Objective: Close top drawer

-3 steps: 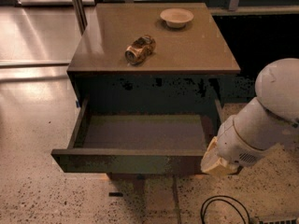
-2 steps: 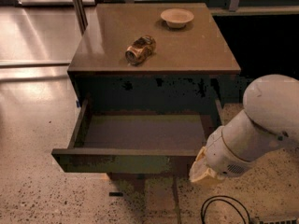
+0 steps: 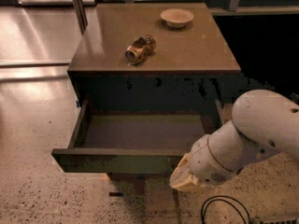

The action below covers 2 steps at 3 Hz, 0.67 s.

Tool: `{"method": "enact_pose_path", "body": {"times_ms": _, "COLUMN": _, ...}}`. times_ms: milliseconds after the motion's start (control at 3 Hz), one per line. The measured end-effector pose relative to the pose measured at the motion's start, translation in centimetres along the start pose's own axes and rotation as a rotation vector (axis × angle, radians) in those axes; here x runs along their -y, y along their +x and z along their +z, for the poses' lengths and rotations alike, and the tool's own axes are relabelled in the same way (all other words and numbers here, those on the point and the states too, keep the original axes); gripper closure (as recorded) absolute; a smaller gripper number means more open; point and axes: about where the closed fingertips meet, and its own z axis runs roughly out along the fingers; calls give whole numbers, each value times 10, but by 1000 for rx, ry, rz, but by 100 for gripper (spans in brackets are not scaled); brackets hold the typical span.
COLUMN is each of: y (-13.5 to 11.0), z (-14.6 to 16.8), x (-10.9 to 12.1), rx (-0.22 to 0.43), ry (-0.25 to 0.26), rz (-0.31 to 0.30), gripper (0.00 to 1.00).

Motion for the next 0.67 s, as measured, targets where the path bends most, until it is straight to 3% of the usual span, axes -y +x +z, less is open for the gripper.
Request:
{"method": "enact_pose_path", "body": {"times_ms": 333, "y": 4, "z": 3, "x": -3, "rx": -1, "ry": -3, "rz": 9, "gripper": 100}}
{"method": "enact_pose_path", "body": {"times_ms": 667, "y": 7, "z": 28, "x": -4, "rx": 11, "ry": -9, "rz": 11, "gripper": 100}}
